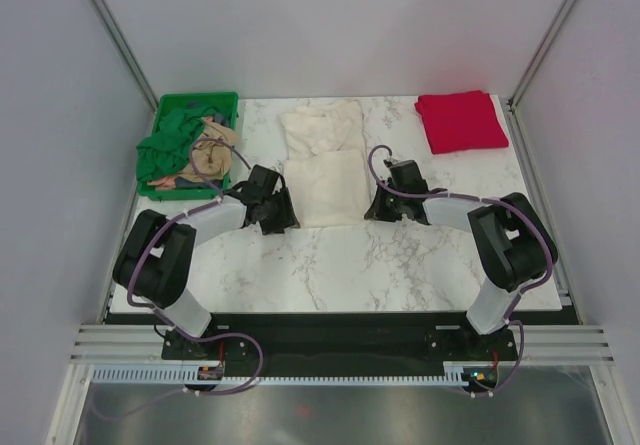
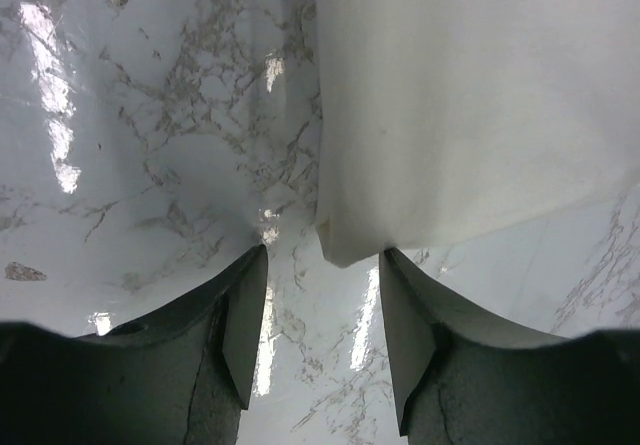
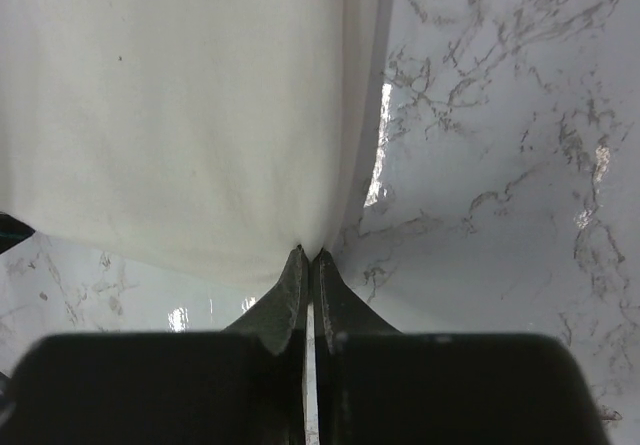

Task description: Fold and stack the t-shirts

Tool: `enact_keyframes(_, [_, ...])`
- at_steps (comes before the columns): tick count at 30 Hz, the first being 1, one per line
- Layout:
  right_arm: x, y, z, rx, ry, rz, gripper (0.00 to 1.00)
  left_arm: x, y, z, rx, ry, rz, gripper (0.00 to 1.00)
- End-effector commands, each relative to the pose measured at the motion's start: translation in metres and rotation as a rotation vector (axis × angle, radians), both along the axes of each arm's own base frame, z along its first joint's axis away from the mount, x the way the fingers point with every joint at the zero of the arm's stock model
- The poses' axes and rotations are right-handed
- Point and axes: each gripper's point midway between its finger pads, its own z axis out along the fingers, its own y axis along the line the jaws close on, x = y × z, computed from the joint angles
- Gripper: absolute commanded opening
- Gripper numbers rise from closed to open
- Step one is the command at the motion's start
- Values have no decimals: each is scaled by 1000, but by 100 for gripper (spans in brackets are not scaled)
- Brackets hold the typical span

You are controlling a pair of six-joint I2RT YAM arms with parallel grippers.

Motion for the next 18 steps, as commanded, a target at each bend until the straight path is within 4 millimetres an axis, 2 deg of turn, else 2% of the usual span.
enact_keyframes(1, [-12,-3,-12,-23,36,14,0,8,-1,19,-38,-77,41,56])
enact_keyframes(7, [-12,-3,-16,-17,27,14,0,9,8,20,-31,-113,102,56])
enact_keyframes(11, [-14,-4,-18,-22,29,16,0,10,4,18,-69,-139,114,56])
enact_keyframes(18, [-15,-3,-18,-12,31,21,0,20,-1,0,-81,-143,121,51])
